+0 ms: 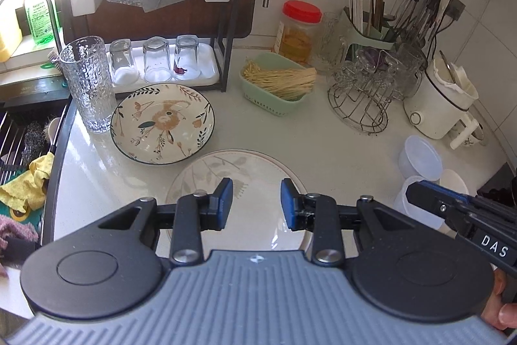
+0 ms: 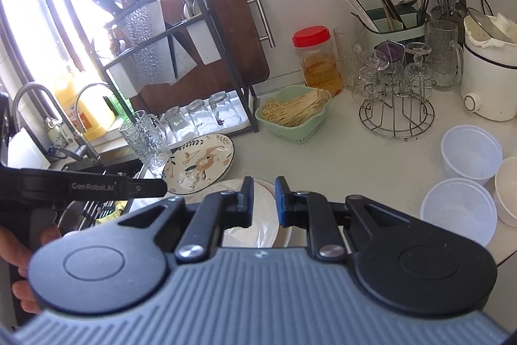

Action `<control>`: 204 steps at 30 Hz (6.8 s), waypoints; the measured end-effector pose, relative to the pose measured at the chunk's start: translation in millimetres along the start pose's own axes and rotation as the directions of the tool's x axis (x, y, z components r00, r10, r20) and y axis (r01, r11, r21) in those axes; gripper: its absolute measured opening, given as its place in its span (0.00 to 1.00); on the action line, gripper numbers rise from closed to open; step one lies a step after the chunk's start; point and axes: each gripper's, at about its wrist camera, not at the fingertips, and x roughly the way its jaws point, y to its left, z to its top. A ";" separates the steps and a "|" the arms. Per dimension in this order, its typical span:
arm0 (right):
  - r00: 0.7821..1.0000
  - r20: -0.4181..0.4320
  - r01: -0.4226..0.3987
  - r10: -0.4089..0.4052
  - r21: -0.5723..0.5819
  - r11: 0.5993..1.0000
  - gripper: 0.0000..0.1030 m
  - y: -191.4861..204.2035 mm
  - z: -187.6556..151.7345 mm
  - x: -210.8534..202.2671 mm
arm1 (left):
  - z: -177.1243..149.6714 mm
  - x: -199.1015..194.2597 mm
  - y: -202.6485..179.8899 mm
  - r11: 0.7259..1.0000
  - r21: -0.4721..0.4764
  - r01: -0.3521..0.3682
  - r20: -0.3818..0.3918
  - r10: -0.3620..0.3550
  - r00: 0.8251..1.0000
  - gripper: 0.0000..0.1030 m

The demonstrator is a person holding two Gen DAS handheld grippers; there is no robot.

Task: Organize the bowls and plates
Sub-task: 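Lower the leaf-pattern plate onto the rose plate with both grippers, then move both grippers to the bird-pattern plate rim and close on it, then lift the bird-pattern plate with both grippers and carry it toward the stack, then lower the bird-pattern plate onto the leaf-pattern plate with both grippers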

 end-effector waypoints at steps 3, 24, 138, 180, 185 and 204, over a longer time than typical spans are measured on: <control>1.000 -0.005 -0.017 0.017 -0.006 1.000 0.17 -10.8 -1.9 -5.4 | -8.8 -4.8 -11.1 1.000 -0.015 -0.017 0.014 0.017 1.000 0.35; 0.996 -0.044 -0.075 0.071 -0.101 0.992 0.17 -32.2 -16.6 -18.4 | -36.4 -18.3 -30.3 0.994 -0.054 -0.093 -0.018 0.092 0.996 0.35; 0.868 -0.493 0.013 -0.056 -0.089 0.996 0.17 70.9 67.6 353.1 | 67.5 210.1 274.5 0.886 -0.460 0.060 -0.147 -0.143 0.979 0.14; 0.905 -0.410 0.140 -0.116 0.029 0.990 0.17 33.9 24.6 186.5 | 30.3 145.6 176.8 0.940 -0.299 0.161 -0.223 -0.233 0.947 0.14; 0.888 -0.439 0.163 -0.139 0.018 0.987 0.17 32.0 7.8 183.6 | 18.0 140.5 172.5 0.953 -0.267 0.146 -0.247 -0.213 0.945 0.14; 0.864 -0.480 0.178 -0.151 0.011 0.984 0.18 28.3 -20.0 181.7 | 13.7 144.4 152.5 0.981 -0.140 0.138 -0.341 -0.178 0.923 0.14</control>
